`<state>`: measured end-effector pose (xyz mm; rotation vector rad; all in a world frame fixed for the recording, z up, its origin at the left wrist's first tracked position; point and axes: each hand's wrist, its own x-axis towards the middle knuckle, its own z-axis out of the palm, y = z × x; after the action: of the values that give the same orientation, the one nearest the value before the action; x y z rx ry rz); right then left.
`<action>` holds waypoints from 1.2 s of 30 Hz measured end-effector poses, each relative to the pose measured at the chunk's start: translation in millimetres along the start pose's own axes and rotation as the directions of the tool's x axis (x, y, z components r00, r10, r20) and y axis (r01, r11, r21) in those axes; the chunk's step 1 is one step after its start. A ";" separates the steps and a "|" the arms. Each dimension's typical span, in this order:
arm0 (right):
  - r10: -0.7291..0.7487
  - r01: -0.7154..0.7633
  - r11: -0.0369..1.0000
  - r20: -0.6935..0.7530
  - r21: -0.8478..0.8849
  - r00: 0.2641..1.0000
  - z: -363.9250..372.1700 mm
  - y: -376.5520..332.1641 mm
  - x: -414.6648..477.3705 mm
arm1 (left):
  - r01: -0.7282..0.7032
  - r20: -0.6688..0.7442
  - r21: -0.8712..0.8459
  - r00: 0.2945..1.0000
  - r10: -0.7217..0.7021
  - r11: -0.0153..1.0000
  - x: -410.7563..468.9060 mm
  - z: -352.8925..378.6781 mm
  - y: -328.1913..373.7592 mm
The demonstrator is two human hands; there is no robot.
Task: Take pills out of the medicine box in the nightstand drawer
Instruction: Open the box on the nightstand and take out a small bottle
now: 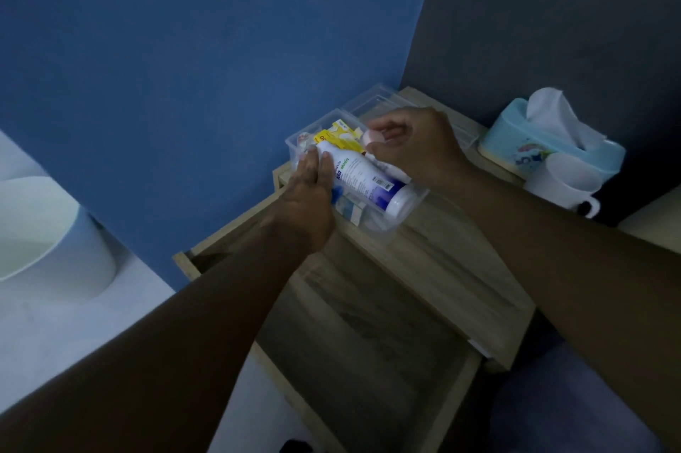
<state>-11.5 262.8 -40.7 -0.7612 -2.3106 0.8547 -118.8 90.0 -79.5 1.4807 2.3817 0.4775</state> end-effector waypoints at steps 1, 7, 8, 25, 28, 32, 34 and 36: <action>-0.010 0.010 1.000 -0.002 0.022 1.000 -3.9 -2.1 -6.8 | 0.021 0.028 0.008 0.999 -0.022 1.000 -0.6 -5.1 5.6; -0.117 0.124 0.990 -0.088 0.073 0.989 -37.5 -17.3 -45.7 | 0.002 -0.127 -0.382 0.990 -0.055 0.924 -12.6 -22.4 49.3; -0.124 0.131 0.989 -0.104 0.064 0.987 -44.1 -19.4 -51.4 | 0.031 -0.166 -0.482 0.978 -0.126 0.876 -14.1 -21.1 57.5; -0.152 0.153 0.987 0.016 -0.050 0.988 -89.8 -5.4 -122.1 | 0.242 0.244 -0.967 0.969 -0.020 -0.079 -34.3 28.9 120.0; -0.135 0.135 0.991 0.053 0.004 0.989 -89.9 2.5 -125.0 | 0.272 0.275 -0.957 0.961 -0.020 -0.101 -34.0 36.3 121.1; -0.095 0.085 0.993 0.126 0.085 0.987 -89.3 13.8 -131.1 | 0.299 0.303 -0.947 0.953 -0.011 -0.114 -32.8 47.8 121.3; -0.054 0.041 0.996 0.155 0.085 0.987 -88.0 18.7 -133.5 | 0.318 0.322 -0.941 0.947 -0.011 -0.116 -33.5 55.5 121.4; -0.042 0.032 0.998 0.170 0.060 0.985 -86.1 21.8 -135.3 | 0.327 0.331 -0.934 0.943 -0.009 -0.148 -35.0 62.7 121.4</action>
<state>144.6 220.3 -40.9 -0.6401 -2.4303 1.0003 19.7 116.5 -81.5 0.3052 1.0729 1.5155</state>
